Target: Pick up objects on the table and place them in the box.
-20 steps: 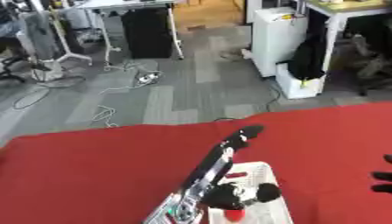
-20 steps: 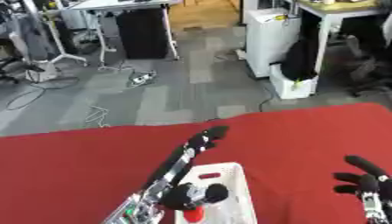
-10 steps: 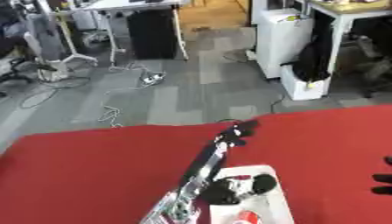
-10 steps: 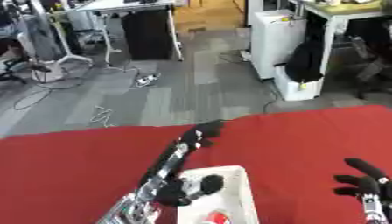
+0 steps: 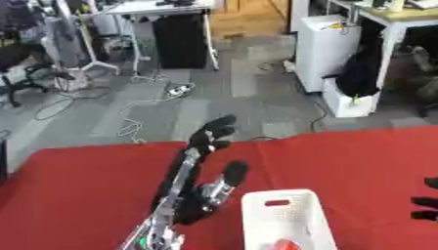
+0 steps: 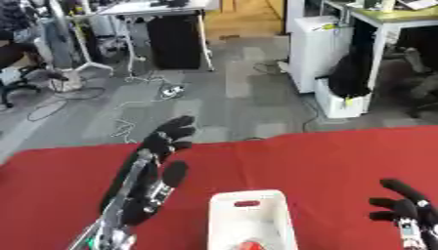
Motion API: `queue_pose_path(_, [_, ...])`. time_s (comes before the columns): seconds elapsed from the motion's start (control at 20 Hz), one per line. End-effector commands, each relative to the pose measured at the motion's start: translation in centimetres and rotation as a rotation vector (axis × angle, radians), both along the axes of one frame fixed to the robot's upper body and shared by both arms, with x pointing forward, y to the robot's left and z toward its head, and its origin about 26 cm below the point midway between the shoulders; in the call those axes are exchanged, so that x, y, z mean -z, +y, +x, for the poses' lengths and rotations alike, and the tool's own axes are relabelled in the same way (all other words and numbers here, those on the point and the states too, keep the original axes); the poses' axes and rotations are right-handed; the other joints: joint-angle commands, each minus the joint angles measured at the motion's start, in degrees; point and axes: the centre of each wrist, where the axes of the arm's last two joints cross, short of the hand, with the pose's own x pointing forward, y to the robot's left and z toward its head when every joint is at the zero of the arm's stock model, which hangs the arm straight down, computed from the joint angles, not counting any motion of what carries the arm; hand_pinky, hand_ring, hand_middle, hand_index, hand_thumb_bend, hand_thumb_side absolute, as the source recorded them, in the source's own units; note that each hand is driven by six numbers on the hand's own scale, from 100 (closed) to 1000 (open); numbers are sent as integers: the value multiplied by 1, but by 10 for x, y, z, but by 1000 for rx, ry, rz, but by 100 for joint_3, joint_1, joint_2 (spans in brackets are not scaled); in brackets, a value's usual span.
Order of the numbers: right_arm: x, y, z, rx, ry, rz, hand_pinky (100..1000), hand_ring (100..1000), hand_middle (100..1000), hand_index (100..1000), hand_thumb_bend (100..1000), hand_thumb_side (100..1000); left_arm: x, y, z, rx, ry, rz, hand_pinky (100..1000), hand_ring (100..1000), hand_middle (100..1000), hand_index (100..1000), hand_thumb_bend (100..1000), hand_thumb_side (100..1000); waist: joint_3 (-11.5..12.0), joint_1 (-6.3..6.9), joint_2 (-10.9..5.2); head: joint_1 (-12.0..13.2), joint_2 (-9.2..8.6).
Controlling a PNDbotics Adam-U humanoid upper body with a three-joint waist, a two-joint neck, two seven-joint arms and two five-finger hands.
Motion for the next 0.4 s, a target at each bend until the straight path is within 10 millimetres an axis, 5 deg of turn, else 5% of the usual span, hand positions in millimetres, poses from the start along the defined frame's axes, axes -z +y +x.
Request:
queue_pose_path(0.05, [-9,5,1,-33,-32,4,611,688,815,865,100,796,-8,14,-7,-38,-48,-42,772,861,850,916,541,856,63,-56,-78,-67,-87])
queue_pose_path(0.4, [-12,9,2,-71,-33,-12,616,718,846,867,100,795,29,32,-24,-85,61,-113,778,857,847,899,319,934,285,-137,-69,-126,-57])
